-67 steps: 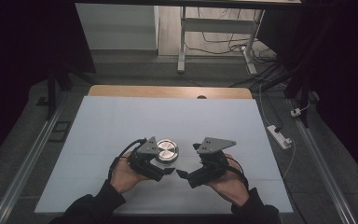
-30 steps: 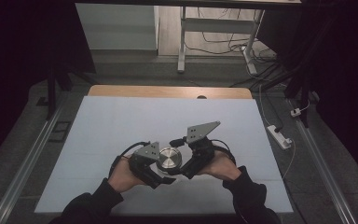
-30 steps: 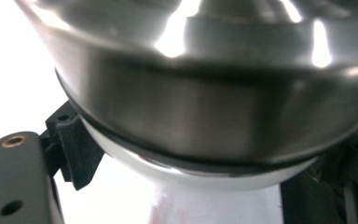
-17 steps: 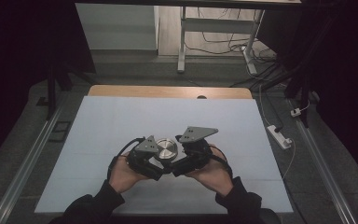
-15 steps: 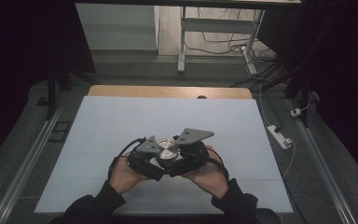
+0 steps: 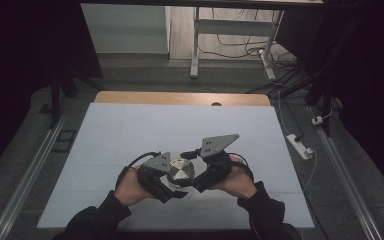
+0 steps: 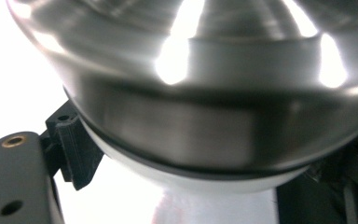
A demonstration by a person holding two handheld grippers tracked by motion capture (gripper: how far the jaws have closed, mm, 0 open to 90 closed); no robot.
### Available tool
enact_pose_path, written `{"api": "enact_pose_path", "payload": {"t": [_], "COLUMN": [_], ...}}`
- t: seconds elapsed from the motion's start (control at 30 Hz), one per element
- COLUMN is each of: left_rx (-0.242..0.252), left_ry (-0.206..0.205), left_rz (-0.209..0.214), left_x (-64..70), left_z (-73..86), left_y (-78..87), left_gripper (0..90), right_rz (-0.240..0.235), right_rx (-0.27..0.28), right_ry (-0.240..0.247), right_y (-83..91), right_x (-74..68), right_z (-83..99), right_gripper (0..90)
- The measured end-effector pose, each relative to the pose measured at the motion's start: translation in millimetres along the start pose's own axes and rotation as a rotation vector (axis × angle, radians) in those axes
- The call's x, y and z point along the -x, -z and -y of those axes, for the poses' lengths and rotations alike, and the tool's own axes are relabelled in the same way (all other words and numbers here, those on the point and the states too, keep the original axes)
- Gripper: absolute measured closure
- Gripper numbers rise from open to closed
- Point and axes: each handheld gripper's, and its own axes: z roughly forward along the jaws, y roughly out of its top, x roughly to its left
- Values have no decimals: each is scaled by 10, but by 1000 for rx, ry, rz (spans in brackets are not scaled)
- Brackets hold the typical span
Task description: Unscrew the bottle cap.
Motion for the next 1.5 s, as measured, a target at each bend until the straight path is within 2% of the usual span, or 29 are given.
{"api": "enact_pose_path", "payload": {"t": [0.03,0.07,0.1,0.13,0.23,0.27,0.3,0.37,0.4,0.43,0.53,0.6,0.67,0.77,0.83,0.87,0.93,0.97,1.0,1.03,1.07,1.1,1.13,1.27,1.3,1.37,1.4,1.47,1.5], "left_rx": [7,7,4,4,-2,-10,-10,-15,-15,-26,-28,-22,-23,-18,-11,-5,8,15,15,27,27,26,25,13,9,2,2,13,15], "left_ry": [-27,-27,-34,-34,5,47,47,100,100,110,109,105,102,81,55,43,19,-17,-17,-46,-46,-62,-62,-12,39,79,79,113,124], "left_rz": [41,41,34,34,-37,-102,-102,-178,-178,-201,-212,-199,-190,-141,-89,-59,-3,56,56,102,102,118,116,4,-81,-144,-144,-172,-183], "left_x": [31,31,43,43,24,-10,-10,-41,-41,-39,-27,-6,-9,-18,-13,-8,1,24,24,53,53,70,79,46,10,-22,-22,-33,-32], "left_z": [-8,-8,-24,-24,-30,-17,-17,5,5,3,-6,-21,-21,-10,-8,-10,-14,-19,-19,-18,-18,-21,-24,-26,-11,4,4,16,17], "left_y": [-20,-20,-32,-32,-16,7,7,24,24,25,18,9,11,20,31,38,44,32,32,12,12,-2,-12,19,45,61,61,60,59], "left_gripper": [156,156,156,155,156,155,155,156,156,156,156,156,156,156,155,155,156,156,156,155,156,156,155,155,156,155,156,156,156], "right_rz": [-53,-53,-113,-101,3,76,143,220,220,279,331,399,421,337,239,239,131,35,35,-67,-67,-152,-167,-9,56,167,167,289,289], "right_rx": [15,15,33,31,6,-11,-25,-34,-34,-44,-34,-59,-70,-61,-30,-30,-4,15,15,37,37,61,56,-7,-28,-47,-47,-35,-35], "right_ry": [9,9,-9,-33,-100,-110,-110,-126,-126,-134,-127,-100,-64,-58,-68,-68,-66,-52,-52,-20,-20,-32,-39,-68,-75,-75,-75,-103,-103], "right_y": [13,13,32,37,87,104,107,85,85,2,-82,-191,-212,-154,-96,-96,-35,7,7,24,24,24,23,67,84,92,92,37,37], "right_x": [21,21,58,64,44,17,-16,-78,-78,-143,-196,-265,-288,-245,-186,-186,-117,-70,-70,-44,-44,-11,6,-21,-45,-96,-96,-183,-183], "right_z": [27,27,68,68,-7,-45,-79,-114,-114,-134,-141,-140,-133,-124,-102,-102,-70,-41,-41,-3,-3,48,59,-11,-45,-99,-99,-152,-152], "right_gripper": [196,196,177,115,29,28,29,59,59,77,103,177,175,186,197,197,197,196,196,196,196,195,185,34,31,34,34,69,69]}}
